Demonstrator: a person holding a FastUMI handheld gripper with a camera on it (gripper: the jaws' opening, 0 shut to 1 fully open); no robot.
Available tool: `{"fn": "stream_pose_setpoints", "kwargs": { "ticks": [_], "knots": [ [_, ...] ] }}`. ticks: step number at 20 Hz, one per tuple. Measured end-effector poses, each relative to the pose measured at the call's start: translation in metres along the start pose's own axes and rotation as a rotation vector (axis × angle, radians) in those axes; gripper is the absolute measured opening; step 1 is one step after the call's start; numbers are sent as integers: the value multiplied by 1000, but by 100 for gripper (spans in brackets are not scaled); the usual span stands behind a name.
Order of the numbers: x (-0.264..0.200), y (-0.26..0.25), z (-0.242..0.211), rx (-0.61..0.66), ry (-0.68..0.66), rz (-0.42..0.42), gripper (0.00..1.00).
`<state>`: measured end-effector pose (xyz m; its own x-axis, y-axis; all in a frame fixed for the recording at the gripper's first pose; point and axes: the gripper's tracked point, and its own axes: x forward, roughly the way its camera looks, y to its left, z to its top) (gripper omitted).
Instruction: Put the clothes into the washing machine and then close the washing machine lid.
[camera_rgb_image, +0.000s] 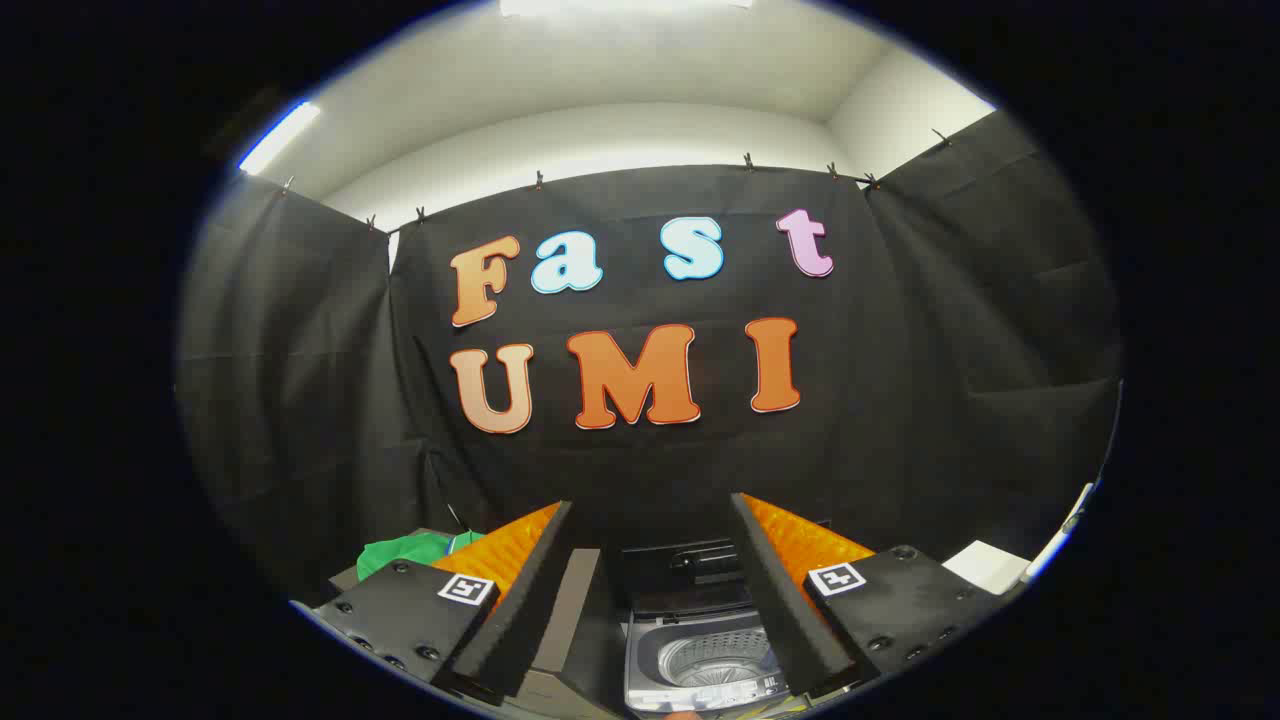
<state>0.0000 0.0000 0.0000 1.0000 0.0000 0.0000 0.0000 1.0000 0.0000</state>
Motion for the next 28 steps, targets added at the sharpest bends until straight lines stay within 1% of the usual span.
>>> {"fn": "stream_pose_setpoints", "kwargs": {
  "ticks": [15,24,28],
  "knots": [
    [-1,-4,-7,13,42,-36,98],
    [8,23,-15,9,71,-19,98],
    [17,45,-19,14,83,12,98]
  ]
}}
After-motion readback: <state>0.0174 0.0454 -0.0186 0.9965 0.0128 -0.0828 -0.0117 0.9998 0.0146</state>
